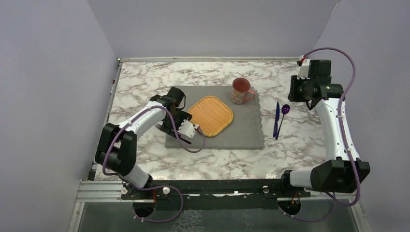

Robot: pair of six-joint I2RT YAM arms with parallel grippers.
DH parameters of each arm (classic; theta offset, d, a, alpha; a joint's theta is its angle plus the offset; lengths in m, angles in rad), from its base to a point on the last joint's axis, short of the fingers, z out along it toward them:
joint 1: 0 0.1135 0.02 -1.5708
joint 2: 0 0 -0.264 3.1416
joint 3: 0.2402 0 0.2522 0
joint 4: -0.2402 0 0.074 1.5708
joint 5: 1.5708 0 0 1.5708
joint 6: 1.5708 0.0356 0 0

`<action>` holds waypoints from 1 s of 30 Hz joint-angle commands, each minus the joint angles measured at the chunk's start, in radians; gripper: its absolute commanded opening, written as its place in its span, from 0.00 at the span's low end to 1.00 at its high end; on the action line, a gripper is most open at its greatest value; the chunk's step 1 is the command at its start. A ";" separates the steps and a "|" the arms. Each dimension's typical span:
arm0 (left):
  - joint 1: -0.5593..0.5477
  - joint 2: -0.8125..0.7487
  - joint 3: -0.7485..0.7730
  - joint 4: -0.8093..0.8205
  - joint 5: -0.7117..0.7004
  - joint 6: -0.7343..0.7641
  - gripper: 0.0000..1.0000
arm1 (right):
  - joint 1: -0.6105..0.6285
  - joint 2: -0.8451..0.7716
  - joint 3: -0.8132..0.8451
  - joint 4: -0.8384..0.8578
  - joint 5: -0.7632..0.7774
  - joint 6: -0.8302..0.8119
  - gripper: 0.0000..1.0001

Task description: Set the dinner table for one person

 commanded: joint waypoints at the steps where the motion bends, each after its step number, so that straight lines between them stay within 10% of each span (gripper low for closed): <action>1: -0.005 -0.040 0.068 0.001 0.085 -0.160 0.75 | -0.005 -0.026 0.001 -0.018 -0.005 0.004 0.32; 9: -0.005 -0.007 0.295 -0.010 0.054 -0.689 0.83 | -0.005 -0.032 -0.007 -0.008 -0.030 0.006 0.32; 15: -0.005 0.210 0.567 -0.355 0.067 -0.978 0.99 | -0.005 -0.037 -0.020 0.004 -0.060 0.015 0.32; 30: -0.003 0.095 0.476 -0.186 -0.101 -1.324 0.99 | -0.005 -0.114 -0.025 -0.058 -0.087 -0.030 0.36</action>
